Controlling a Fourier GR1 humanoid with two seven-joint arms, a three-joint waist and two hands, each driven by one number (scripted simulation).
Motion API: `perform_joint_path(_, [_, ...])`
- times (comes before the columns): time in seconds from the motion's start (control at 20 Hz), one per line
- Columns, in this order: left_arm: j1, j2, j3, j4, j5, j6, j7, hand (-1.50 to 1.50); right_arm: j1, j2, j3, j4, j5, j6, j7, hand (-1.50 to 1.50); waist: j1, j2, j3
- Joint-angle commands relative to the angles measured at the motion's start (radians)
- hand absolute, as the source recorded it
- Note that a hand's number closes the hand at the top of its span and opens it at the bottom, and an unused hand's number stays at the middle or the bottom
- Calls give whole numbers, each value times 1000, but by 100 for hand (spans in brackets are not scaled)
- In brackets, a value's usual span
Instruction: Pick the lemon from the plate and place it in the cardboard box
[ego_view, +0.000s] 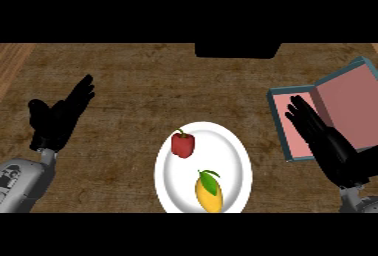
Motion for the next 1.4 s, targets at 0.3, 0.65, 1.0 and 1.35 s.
perform_joint_path(0.3, [66,-106,88,-90,74,111,-23,0,35,-247,-85,75,324,-53,-136,150,-10,-55,-40])
perform_joint_path(0.65, [153,-149,89,-259,58,190,27,0,71,38,-44,152,390,-221,-420,-150,-30,-52,-15])
perform_joint_path(1.0, [180,-143,118,-246,56,177,-3,0,21,-277,45,-28,491,27,-143,-150,-36,-56,-19])
perform_joint_path(1.35, [227,-121,143,-321,82,139,17,0,-45,-357,103,-288,367,251,261,-150,-33,-55,-18])
